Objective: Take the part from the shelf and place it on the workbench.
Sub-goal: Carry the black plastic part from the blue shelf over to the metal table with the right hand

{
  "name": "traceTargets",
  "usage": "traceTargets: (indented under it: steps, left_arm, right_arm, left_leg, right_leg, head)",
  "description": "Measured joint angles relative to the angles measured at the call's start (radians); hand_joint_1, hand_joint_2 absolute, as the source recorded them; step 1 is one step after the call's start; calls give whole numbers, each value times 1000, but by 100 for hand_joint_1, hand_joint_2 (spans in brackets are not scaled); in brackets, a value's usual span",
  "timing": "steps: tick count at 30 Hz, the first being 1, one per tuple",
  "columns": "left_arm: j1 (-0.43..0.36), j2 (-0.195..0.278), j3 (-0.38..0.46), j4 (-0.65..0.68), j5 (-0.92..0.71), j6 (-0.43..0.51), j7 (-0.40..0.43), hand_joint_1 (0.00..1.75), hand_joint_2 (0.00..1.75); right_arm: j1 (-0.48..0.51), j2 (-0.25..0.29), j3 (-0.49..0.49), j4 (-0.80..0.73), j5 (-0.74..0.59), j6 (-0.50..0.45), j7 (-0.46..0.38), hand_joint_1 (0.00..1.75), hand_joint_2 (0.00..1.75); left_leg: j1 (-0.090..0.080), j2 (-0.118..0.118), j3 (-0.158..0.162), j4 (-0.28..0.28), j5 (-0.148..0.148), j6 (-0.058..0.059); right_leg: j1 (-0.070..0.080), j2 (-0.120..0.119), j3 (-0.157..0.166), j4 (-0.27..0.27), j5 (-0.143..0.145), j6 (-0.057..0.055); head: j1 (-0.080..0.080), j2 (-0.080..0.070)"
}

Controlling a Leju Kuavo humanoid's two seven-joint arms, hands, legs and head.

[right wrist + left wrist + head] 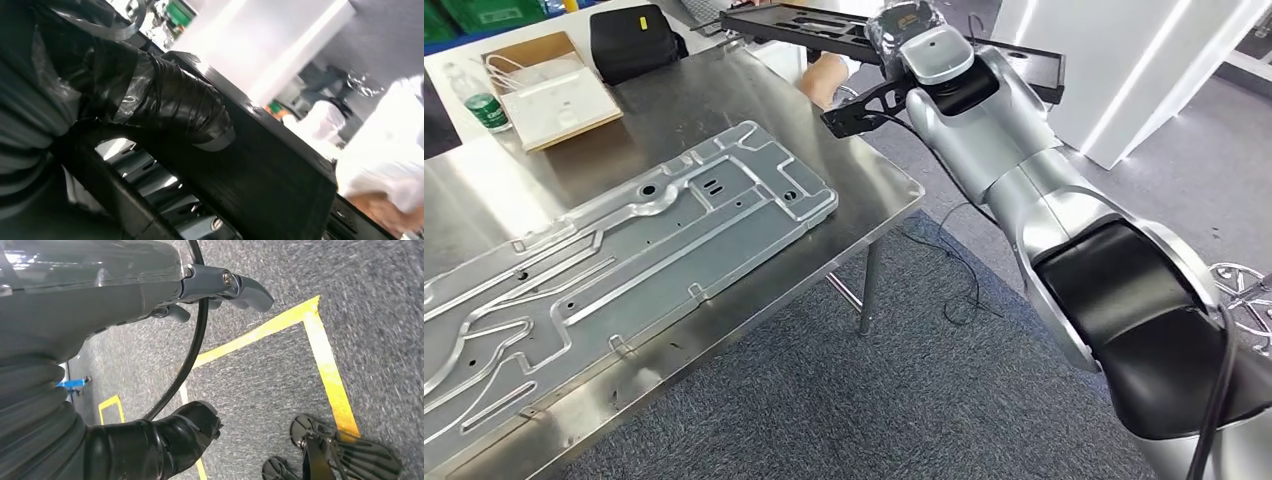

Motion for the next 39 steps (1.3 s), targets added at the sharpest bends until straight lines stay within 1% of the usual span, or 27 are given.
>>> traceTargets:
  steps: [2,3,4,5,6,7,9,11,13,14,15,17,19,20,21,23,25,26,28,30,31,32,34,35,36,37,39]
  left_arm:
    - [-3,1,0,0,-4,0,1,0,175]
    - [-4,2,0,0,-6,0,1,0,175]
    - [-5,2,0,0,-7,0,1,0,175]
    - [-5,3,0,-1,-8,0,1,0,175]
    - [-5,4,0,-1,-9,0,1,0,175]
    - [-4,5,0,-1,-11,0,1,0,175]
    - [-3,4,1,-1,-13,0,1,0,175]
    - [-1,4,1,-1,-15,0,2,0,175]
    - [0,5,1,-1,-16,0,2,0,175]
    - [2,5,1,-1,-16,0,2,0,175]
    - [2,5,1,-2,-16,0,2,0,175]
    - [0,6,1,-2,-17,0,2,0,175]
    - [-2,8,1,-2,-17,1,2,0,175]
    - [-2,8,1,-2,-18,1,2,0,175]
    - [-2,9,1,-2,-18,1,2,0,175]
    - [-1,10,1,-2,-19,0,2,0,175]
    - [-1,11,2,-2,-19,0,1,0,175]
    - [-1,11,2,-2,-19,-1,1,0,175]
    - [-1,10,2,-2,-20,-1,0,0,175]
    - [-2,10,2,-2,-22,-2,-1,0,175]
    - [-3,9,3,-3,-22,-2,-2,0,175]
    - [-4,9,3,-3,-23,-3,-3,0,175]
    - [-5,9,4,-3,-23,-4,-3,0,175]
    - [-5,9,4,-3,-23,-4,-3,0,175]
    - [-5,9,4,-3,-24,-4,-3,0,175]
    - [-5,9,4,-3,-25,-4,-3,0,175]
    - [-4,5,4,-2,-27,-4,-3,0,175]
  right_arm:
    - [6,4,0,4,-1,-3,2,175,175]
    - [12,5,0,7,-1,-4,2,175,175]
    - [18,5,0,11,-1,-4,2,175,175]
    - [24,5,0,14,-1,-4,2,175,175]
    - [28,5,0,16,-1,-4,2,175,175]
    - [30,5,0,18,-1,-4,1,175,175]
    - [30,5,0,20,-1,-5,1,175,175]
    - [31,7,0,22,-1,-6,1,175,175]
    - [31,12,0,23,-1,-7,1,175,175]
    - [32,15,0,23,0,-7,1,175,175]
    - [32,17,0,23,0,-8,0,175,175]
    - [33,19,0,23,1,-8,0,175,175]
    - [37,20,0,24,2,-9,0,175,175]
    - [40,20,0,24,2,-9,0,175,175]
    - [43,21,0,24,2,-9,0,175,175]
    - [43,22,0,25,4,-9,0,175,175]
    - [39,23,0,25,6,-8,0,175,175]
    - [38,25,0,25,7,-8,0,175,175]
    - [37,32,0,26,8,-8,-1,175,175]
    - [36,37,0,26,8,-9,-2,175,175]
    - [36,38,0,27,8,-9,-2,175,175]
    - [36,38,0,28,8,-9,-2,175,175]
    - [40,38,0,32,8,-9,-1,175,175]
    - [43,38,0,35,8,-9,-1,175,175]
    - [45,38,0,37,8,-9,-1,175,175]
    - [46,38,0,38,8,-9,-1,175,175]
    - [45,39,0,39,8,-11,-1,175,175]
  left_leg:
    - [0,-21,2,-1,-1,11]
    - [-1,-34,2,0,-2,14]
    - [-3,-50,3,2,-3,17]
    - [-6,-67,3,4,-4,18]
    - [-9,-83,5,7,-5,19]
    - [-11,-98,6,8,-7,19]
    - [-12,-122,4,11,-8,15]
    - [-4,-144,-2,10,-6,5]
    - [1,-160,-6,7,-4,-7]
    - [-1,-142,-10,14,-10,-13]
    - [-3,-111,-20,38,-25,-19]
    - [-2,-40,-71,146,-80,-33]
    - [7,-20,-130,259,-119,-45]
    - [12,-18,-138,272,-114,-51]
    - [15,-14,-125,245,-90,-56]
    - [17,19,-58,112,-24,-64]
    - [12,42,-10,19,5,-55]
    - [8,41,-7,10,2,-46]
    - [8,17,-8,11,1,-27]
    - [12,-2,-6,8,1,-13]
    - [13,-12,-5,7,1,-6]
    - [12,-23,-4,7,1,-1]
    - [7,-48,-4,7,0,4]
    - [4,-63,-3,7,0,6]
    - [0,-78,-2,8,-1,7]
    - [-5,-93,1,8,-1,7]
    - [-9,-119,3,8,-1,7]
  right_leg:
    - [-2,51,-65,126,-57,0]
    - [-2,61,-104,194,-78,-1]
    - [0,65,-133,236,-82,-2]
    - [1,68,-146,241,-64,-5]
    - [2,72,-140,207,-29,-11]
    - [4,84,-118,141,18,-20]
    - [5,131,-71,19,77,-38]
    - [9,152,-50,-26,83,-45]
    - [9,127,-39,-44,85,-45]
    - [6,115,-30,-55,88,-46]
    - [2,101,-21,-66,91,-47]
    - [0,74,-7,-78,91,-48]
    - [-2,47,-2,-77,85,-46]
    - [-4,33,1,-76,81,-44]
    - [-7,20,5,-74,76,-39]
    - [-11,-5,12,-65,63,-28]
    - [-6,-24,15,-54,50,-14]
    - [-2,-31,16,-53,46,-8]
    - [0,-43,22,-56,42,1]
    - [-7,-13,13,-28,16,7]
    - [-9,14,-8,17,-10,9]
    - [-9,40,-41,83,-41,7]
    - [-4,61,-116,218,-84,1]
    - [0,64,-139,247,-80,-3]
    - [4,67,-144,237,-56,-11]
    - [8,75,-128,185,-15,-21]
    - [14,120,-78,50,61,-49]
  head:
    - [0,0]
    - [0,0]
    - [0,0]
    - [0,0]
    - [0,0]
    - [0,0]
    - [-1,0]
    - [-1,0]
    - [-1,0]
    - [-1,0]
    - [-2,0]
    - [-4,0]
    - [-4,0]
    - [-4,0]
    - [-4,0]
    - [-4,0]
    - [-4,0]
    - [-4,0]
    - [-3,0]
    - [-3,0]
    - [-3,0]
    - [-3,0]
    - [-3,0]
    - [-3,0]
    - [-3,0]
    - [-3,0]
    - [-5,0]
